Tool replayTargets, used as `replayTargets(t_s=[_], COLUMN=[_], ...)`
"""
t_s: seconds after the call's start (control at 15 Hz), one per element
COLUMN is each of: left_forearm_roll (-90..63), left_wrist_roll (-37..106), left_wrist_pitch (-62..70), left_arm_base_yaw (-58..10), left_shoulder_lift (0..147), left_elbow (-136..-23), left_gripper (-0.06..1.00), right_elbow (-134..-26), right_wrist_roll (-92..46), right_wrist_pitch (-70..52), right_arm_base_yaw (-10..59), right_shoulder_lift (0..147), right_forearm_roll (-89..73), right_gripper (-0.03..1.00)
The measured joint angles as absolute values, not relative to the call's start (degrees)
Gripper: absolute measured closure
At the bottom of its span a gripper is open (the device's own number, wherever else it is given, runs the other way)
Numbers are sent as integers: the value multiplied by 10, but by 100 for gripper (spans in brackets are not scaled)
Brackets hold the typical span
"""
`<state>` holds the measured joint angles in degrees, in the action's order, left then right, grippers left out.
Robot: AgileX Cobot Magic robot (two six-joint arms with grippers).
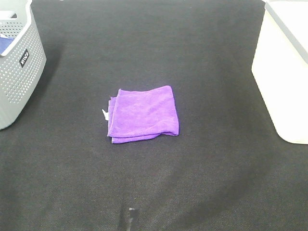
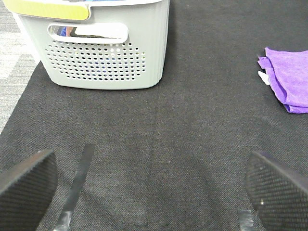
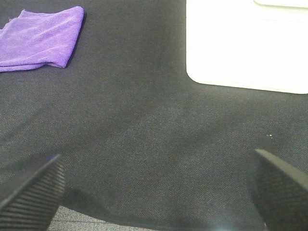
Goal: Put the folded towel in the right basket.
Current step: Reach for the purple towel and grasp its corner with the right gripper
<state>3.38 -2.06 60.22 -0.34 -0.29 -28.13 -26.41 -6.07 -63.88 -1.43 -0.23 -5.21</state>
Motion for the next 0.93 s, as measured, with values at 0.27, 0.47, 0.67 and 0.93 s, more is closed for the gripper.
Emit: replayTargets(t_s=[0.27,0.47,0.67,0.93], left_forearm_roll=[34,34,34,34], left_wrist_roll=[-21,-21,-21,-21], left_wrist_pitch=[602,602,602,602], left_arm_base_yaw=[-3,-3,-3,-3], left_shoulder_lift=[-3,-3,-3,-3], left_elbow=[-281,-281,-281,-281], left_gripper=[-4,-4,-4,-4], right_elbow=[-264,-264,-264,-264], right_wrist_roll=[-61,-61,-61,-61], right_wrist_pitch=[-639,-639,-639,-639], right_arm_base_yaw=[-14,-14,-14,-14], right_shoulder_lift=[-2,-2,-2,-2], right_forearm_roll=[-52,-52,-52,-52], right_gripper=[-1,-1,-1,-1])
